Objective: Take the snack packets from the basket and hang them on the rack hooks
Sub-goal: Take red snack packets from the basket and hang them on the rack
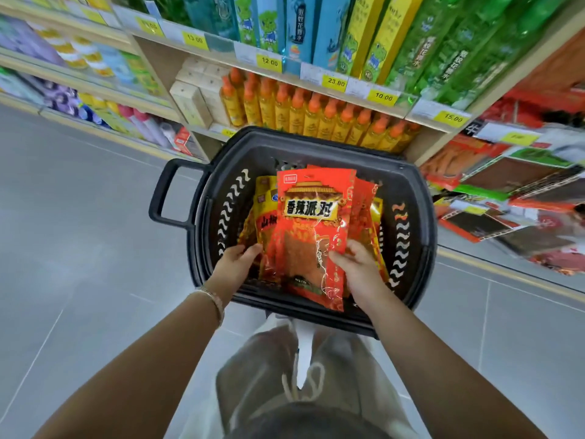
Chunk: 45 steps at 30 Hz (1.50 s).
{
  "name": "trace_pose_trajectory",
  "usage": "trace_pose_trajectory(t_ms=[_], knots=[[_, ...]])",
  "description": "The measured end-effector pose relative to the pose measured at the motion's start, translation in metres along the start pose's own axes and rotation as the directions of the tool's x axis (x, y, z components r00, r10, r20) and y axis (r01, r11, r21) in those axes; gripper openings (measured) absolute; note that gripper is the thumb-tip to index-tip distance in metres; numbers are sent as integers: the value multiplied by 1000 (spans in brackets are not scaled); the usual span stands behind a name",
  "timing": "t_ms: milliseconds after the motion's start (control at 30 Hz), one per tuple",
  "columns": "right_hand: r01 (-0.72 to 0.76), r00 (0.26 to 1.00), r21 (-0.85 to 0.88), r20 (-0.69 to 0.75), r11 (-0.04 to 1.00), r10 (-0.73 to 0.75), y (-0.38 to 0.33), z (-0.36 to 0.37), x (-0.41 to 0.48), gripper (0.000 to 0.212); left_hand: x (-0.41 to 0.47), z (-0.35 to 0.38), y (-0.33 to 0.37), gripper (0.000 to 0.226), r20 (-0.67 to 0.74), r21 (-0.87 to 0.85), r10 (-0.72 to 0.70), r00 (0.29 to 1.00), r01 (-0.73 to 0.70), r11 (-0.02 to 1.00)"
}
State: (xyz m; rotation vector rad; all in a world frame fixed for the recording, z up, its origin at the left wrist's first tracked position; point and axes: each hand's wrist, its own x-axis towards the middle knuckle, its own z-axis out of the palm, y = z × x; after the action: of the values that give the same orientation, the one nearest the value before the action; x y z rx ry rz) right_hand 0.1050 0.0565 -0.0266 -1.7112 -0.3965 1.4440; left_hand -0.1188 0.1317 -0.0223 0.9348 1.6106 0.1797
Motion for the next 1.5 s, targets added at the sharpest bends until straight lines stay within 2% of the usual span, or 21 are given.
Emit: trace_pose_trajectory(t_ms=[133,200,300,367,400,467,533,567,700,767,900,967,1067,1167,1233,1333,1433,1467,1500], knots=[[-46,992,139,123,989,29,-10,16,1,23,3,-8,-3,60,172,-187,-13,985,45,981],[-85,989,173,135,981,62,-13,20,6,25,3,-9,-4,59,223,-227,3,975,49,973],[-156,984,134,108,979,142,-10,23,17,35,8,-11,-6,51,128,-288,-12,992,48,956],[-215,974,48,78,975,211,-4,24,27,35,11,-12,-8,32,115,-325,-57,992,92,941],[-215,976,-10,28,977,215,0,24,33,29,13,-12,-8,24,133,-342,-75,988,117,932],[-178,970,-159,-195,971,146,6,20,50,24,15,-12,-7,19,163,-388,-94,982,151,909],[-187,909,-247,-411,951,72,10,14,66,35,17,-13,-4,21,146,-425,-78,986,134,895],[-220,880,-277,-470,935,68,12,12,72,40,17,-14,-1,23,120,-435,-66,991,112,893],[-433,837,-504,-533,747,125,31,12,97,84,23,-24,4,29,14,-431,-80,997,78,899],[-464,834,-531,-533,709,146,37,17,107,92,29,-31,6,26,9,-423,-113,994,106,900],[-488,827,-542,-539,684,161,44,17,115,104,42,-36,7,36,-48,-333,-142,989,118,936],[-444,836,-482,-526,755,156,42,12,110,98,45,-34,9,33,-63,-339,-138,989,109,934],[-331,837,-262,-525,907,154,30,-1,92,82,45,-31,16,34,-83,-310,-89,993,59,949],[-215,897,-109,-414,971,152,16,-19,67,67,41,-24,28,45,14,-268,-19,1000,22,963],[-116,929,-45,-359,992,92,5,-28,45,50,33,-18,41,41,50,-238,9,999,3,971],[31,895,57,-445,998,-2,-12,-41,11,26,20,-6,65,34,71,-178,72,995,-58,982],[153,833,52,-544,987,-100,-25,-55,-26,7,0,15,90,14,62,-144,208,976,-197,970],[183,811,38,-570,982,-129,-27,-62,-39,2,-8,23,96,9,75,-152,252,965,-238,959],[220,789,29,-593,975,-160,-28,-71,-52,6,-16,33,102,6,94,-159,285,954,-269,950]])
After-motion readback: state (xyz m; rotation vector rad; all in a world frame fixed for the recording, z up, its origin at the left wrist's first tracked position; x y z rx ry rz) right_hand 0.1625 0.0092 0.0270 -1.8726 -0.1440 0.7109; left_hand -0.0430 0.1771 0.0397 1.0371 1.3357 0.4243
